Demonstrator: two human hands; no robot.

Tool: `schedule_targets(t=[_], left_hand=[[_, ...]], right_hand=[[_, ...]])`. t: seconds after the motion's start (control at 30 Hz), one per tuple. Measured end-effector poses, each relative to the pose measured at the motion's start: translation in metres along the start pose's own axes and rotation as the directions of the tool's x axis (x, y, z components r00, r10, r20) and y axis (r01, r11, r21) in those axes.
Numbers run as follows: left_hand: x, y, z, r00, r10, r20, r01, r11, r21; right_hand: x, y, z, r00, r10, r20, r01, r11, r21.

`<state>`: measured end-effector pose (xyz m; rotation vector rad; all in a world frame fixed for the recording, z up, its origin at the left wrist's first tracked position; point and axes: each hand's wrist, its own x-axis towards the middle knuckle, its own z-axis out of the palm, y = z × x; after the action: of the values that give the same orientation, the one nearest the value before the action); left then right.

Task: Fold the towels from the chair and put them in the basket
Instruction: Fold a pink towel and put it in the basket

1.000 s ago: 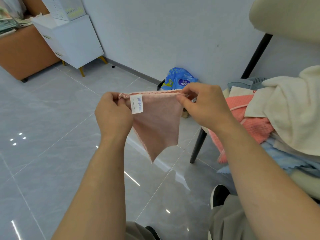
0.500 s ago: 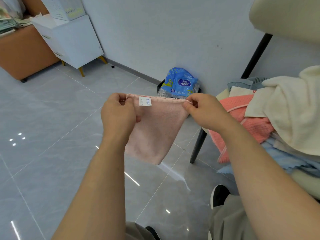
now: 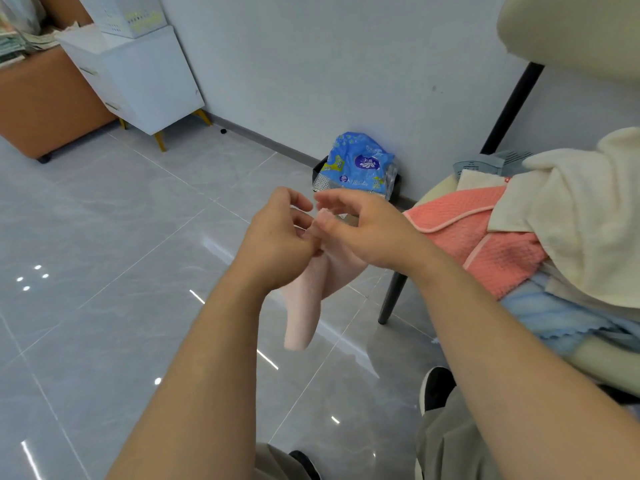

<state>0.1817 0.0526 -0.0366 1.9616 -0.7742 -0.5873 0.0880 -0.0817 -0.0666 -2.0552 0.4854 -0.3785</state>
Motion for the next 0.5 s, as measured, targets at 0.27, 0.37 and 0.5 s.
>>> schedule_targets(t=[0.27,0.37,0.5], left_hand=[[0.003,-0.002,0.003,0.999,0.025,-0.022,-0.023,0.996,0.086],[0.003,0.0,0.004,0.996,0.087,0.007,-0.087,0.992,0.089],[0.001,0.004,0.006,0.991,0.132,0.032,-0.134,0.988,0.078]], right_hand=[[0.0,0.005,-0.008,0.991,-0.049,-0.124,0.039,0.995,-0.087],[0.002,0.002,-0.014,0.962,-0.094,-0.258,0.079,0.994,-0.069],[0.007,0.006,-0.031,0.864,-0.038,-0.502,0.057,0.998,0.024]])
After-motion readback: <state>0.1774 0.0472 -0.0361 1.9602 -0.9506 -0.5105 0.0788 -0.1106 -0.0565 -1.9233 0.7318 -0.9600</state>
